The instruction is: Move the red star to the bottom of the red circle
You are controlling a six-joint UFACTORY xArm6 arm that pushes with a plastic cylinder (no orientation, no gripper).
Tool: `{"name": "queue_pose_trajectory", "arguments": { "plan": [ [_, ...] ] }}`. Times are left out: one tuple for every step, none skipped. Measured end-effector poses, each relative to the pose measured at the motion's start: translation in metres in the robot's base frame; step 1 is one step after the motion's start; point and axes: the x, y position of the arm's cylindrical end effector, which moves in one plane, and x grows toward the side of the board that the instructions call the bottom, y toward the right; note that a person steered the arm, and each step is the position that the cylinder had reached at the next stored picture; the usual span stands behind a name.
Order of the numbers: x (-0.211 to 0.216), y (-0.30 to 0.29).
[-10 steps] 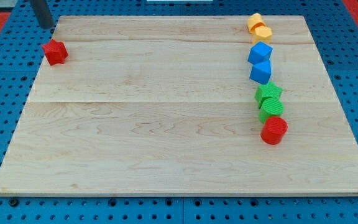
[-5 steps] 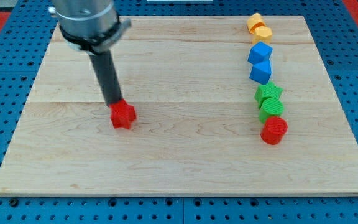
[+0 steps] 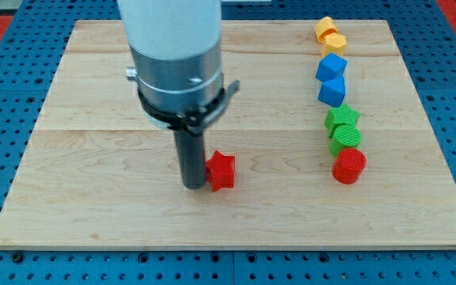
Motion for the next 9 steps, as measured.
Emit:
{"name": "queue_pose_trajectory", "arguments": {
  "plan": [
    [-0.021,0.009],
    [0.007,0.062],
    [0.022,0.11],
    [0.036,0.116],
    [0.06,0.117],
    [0.062,0.158],
    [0.058,0.147],
    [0.043,0.143],
    [0.046,0.152]
  ]
}}
